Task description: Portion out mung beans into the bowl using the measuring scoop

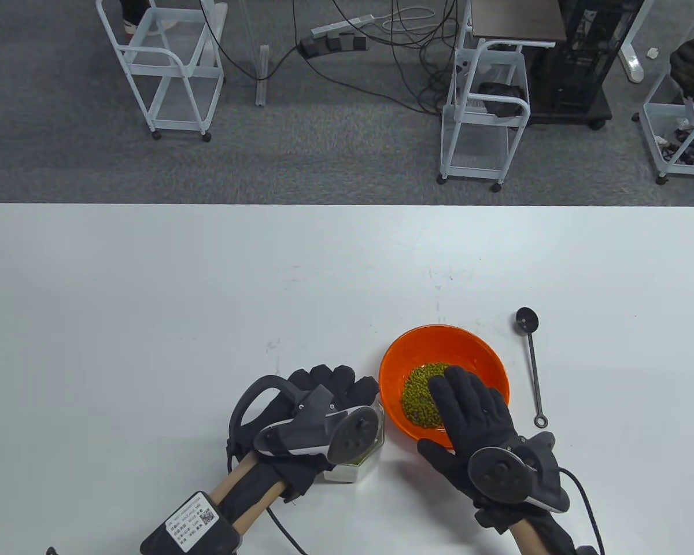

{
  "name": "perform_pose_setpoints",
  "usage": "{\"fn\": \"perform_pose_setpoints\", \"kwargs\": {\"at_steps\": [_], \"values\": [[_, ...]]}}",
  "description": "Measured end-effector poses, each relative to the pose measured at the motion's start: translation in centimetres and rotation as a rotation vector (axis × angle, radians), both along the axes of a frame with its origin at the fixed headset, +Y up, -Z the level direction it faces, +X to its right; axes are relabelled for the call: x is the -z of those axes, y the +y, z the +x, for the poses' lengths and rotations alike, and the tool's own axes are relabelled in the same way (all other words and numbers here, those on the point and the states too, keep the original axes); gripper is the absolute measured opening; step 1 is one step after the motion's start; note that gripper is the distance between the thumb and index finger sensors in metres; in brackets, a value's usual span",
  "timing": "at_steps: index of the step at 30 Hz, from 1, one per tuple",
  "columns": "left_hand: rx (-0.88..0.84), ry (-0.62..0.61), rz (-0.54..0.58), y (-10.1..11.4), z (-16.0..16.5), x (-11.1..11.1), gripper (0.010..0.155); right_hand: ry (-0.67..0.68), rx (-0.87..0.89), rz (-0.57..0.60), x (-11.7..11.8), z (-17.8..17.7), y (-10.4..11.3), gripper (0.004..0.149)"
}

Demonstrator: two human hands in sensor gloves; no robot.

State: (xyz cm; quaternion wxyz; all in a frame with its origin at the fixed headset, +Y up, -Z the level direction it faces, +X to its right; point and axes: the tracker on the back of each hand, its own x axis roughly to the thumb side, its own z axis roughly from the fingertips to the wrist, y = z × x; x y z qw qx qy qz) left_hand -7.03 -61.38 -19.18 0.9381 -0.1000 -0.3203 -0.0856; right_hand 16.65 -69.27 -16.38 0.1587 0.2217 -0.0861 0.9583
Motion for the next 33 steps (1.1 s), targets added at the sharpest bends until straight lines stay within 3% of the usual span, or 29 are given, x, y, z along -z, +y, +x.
{"fn": "perform_pose_setpoints", "kwargs": {"at_steps": [13,17,23,27,33], "values": [[0.017,0.026,-0.053,-0.1,-0.1,0.1,0.086,0.000,0.001,-0.009,0.2,-0.1,-0.2,0.092],[-0.079,0.018,-0.021,1.3,-1.2,-0.4,0.088,0.001,0.000,-0.004,0.1,-0.2,-0.2,0.092],[-0.299,0.013,0.067,2.6,-5.3,-1.2,0.088,0.002,-0.004,-0.001,0.1,-0.2,-0.3,0.092],[-0.430,0.011,0.099,1.4,-8.3,-1.5,0.090,-0.001,0.005,0.002,0.1,-0.2,-0.3,0.092],[-0.534,0.041,0.161,-2.3,-11.2,-1.4,0.090,-0.004,0.013,0.009,0.1,-0.3,-0.3,0.093]]}}
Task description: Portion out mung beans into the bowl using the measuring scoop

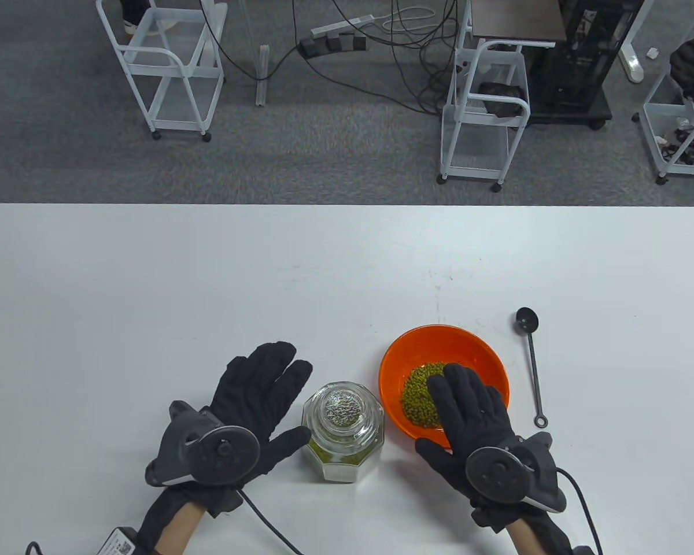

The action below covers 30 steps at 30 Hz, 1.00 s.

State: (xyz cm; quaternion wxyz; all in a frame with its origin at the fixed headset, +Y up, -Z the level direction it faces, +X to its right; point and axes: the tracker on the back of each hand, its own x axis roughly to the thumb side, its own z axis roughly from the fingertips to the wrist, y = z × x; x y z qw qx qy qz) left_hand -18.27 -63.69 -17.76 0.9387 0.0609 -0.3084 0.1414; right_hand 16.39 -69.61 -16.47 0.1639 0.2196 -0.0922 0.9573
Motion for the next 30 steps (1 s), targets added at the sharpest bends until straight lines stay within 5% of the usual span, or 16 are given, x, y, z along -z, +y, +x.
{"fn": "perform_pose_setpoints", "kwargs": {"at_steps": [15,30], "values": [[-0.070,0.019,-0.083,-7.4,-1.9,0.3,0.086,0.006,-0.020,-0.022,0.4,-0.4,-1.0,0.094],[-0.070,0.014,-0.092,-8.2,-1.4,0.2,0.085,0.004,-0.042,-0.037,0.5,-0.6,-1.7,0.092]]}}
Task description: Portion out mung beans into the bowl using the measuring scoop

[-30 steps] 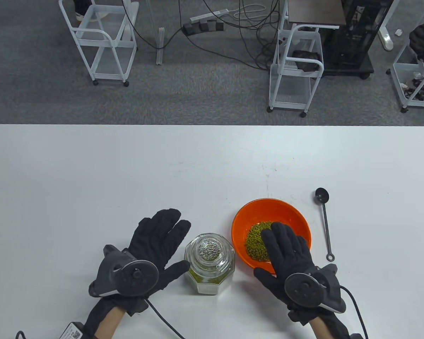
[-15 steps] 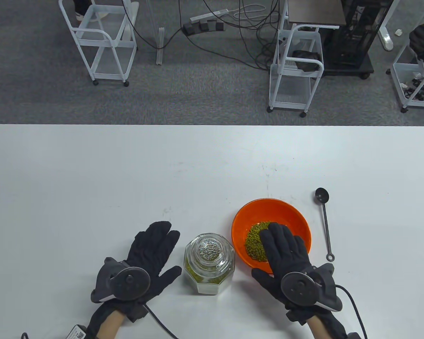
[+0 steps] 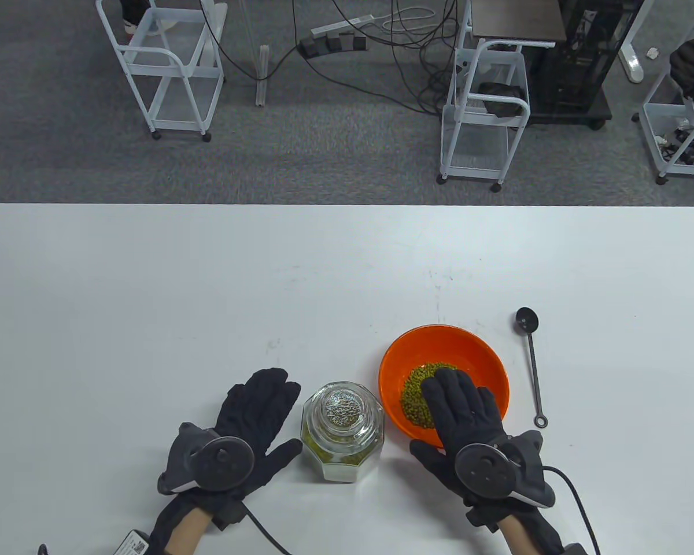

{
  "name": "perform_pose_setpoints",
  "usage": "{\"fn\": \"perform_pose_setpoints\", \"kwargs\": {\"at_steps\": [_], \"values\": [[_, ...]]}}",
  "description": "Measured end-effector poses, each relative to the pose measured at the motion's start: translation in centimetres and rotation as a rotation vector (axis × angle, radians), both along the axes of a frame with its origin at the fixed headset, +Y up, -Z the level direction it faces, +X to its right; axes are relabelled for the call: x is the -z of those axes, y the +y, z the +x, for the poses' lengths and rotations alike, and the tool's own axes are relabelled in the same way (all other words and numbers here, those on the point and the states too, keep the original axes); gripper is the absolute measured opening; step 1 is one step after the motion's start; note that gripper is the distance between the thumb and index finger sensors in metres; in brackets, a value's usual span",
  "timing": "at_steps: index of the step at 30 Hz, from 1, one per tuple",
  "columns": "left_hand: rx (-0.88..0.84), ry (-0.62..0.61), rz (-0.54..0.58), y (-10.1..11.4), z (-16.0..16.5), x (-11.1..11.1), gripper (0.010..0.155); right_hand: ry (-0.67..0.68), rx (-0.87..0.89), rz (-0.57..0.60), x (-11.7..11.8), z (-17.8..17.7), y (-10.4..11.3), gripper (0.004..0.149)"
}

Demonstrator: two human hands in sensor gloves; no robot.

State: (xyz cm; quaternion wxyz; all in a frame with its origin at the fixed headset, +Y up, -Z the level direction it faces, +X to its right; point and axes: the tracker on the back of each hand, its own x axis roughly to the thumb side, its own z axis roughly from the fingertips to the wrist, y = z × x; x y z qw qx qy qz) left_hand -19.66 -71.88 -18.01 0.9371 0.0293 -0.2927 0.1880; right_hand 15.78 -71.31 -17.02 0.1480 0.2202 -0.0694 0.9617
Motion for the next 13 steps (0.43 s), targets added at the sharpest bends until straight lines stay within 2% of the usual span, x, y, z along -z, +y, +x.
{"fn": "perform_pose_setpoints", "kwargs": {"at_steps": [13], "values": [[-0.006,-0.005,0.036,0.35,0.02,-0.49,0.085,0.003,-0.014,-0.005,0.05,-0.24,-0.27,0.091]]}}
